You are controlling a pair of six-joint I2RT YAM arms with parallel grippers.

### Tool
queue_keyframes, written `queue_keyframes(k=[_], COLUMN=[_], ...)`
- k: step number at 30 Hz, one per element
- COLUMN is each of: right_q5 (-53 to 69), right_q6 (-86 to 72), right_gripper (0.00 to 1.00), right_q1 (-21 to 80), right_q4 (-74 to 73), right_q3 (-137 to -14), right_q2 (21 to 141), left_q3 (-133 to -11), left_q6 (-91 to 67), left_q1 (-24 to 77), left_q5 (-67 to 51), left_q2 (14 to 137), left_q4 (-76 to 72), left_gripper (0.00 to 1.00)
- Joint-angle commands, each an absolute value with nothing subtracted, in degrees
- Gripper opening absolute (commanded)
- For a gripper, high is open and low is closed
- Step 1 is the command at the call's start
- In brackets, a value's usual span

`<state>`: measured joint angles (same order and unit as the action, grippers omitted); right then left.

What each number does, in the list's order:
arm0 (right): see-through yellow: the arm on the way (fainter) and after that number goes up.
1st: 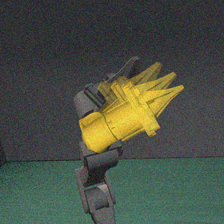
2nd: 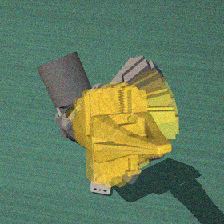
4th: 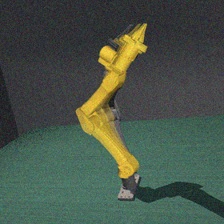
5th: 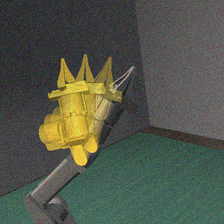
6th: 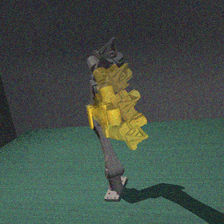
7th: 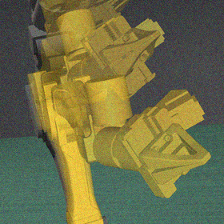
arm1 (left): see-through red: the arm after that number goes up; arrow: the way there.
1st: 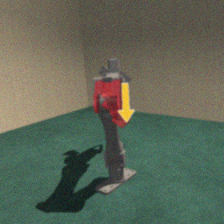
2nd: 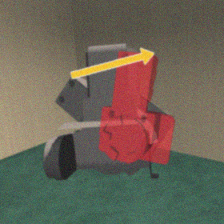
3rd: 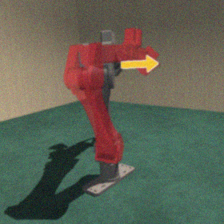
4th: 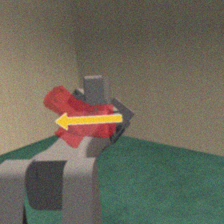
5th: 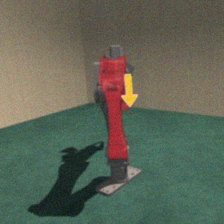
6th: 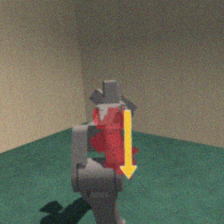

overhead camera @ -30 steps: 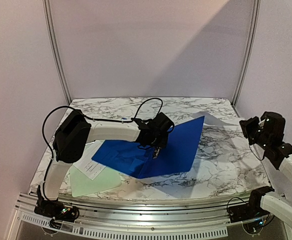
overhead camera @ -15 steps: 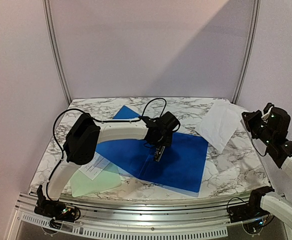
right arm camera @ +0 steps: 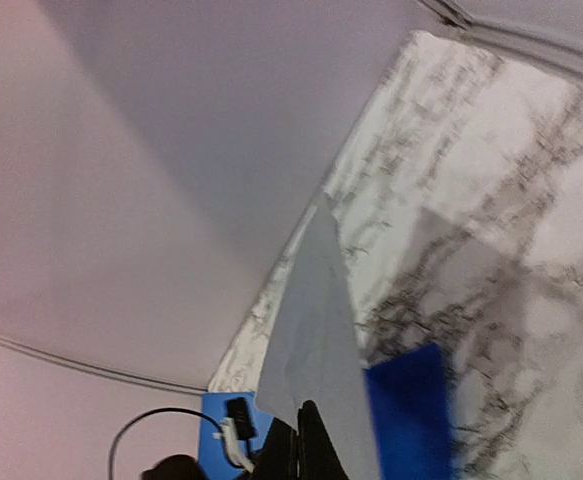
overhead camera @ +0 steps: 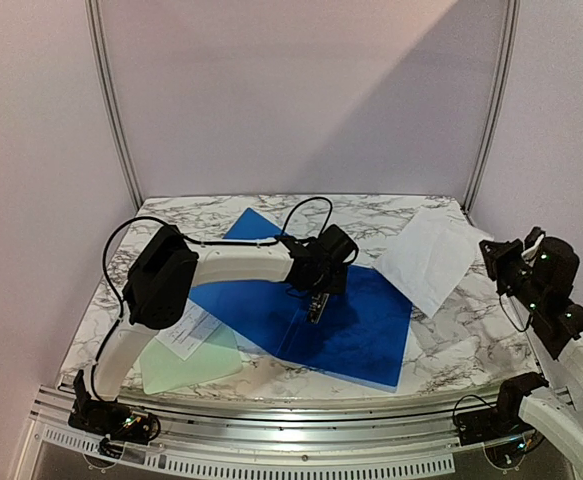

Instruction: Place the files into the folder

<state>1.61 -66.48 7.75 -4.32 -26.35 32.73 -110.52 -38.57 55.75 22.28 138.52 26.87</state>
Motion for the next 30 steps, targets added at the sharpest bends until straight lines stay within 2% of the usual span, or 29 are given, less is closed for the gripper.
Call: queue_keyframes(k=[1,5,13,20,30], right_q5=[1.2,-4.4,-5.1,-5.4,-2.3], right_q6=[-74.6,-76.8,-72.9,-70.3,-71.9], right_gripper=[0.00,0.00,0.00,0.05,0.09], right_q1=[10.8,16.9,27.5,31.4,35.6], right_q4=[-10.9,-12.8,-13.7,-16.2,-8.4], right_q3=[-18.0,-15.7,-17.7,-17.4,-14.6], right_q2=[32.7,33.3,42.4,43.6,43.8], left_q3=[-107.7,-104.5,-102.9,-102.6,-105.7], left_q6=[-36.6,-35.3,-33.3,-32.2,-28.1], left_q1=[55.9,55.9,55.9,55.8,55.3], left_q5=[21.7,21.6,21.5,21.3,19.4], left_q2=[134.2,131.1,129.5,129.8,131.4], left_q4=[24.0,21.2,20.4,19.7,18.9], left_gripper=[0.70,0.75,0.76,0.74,0.74])
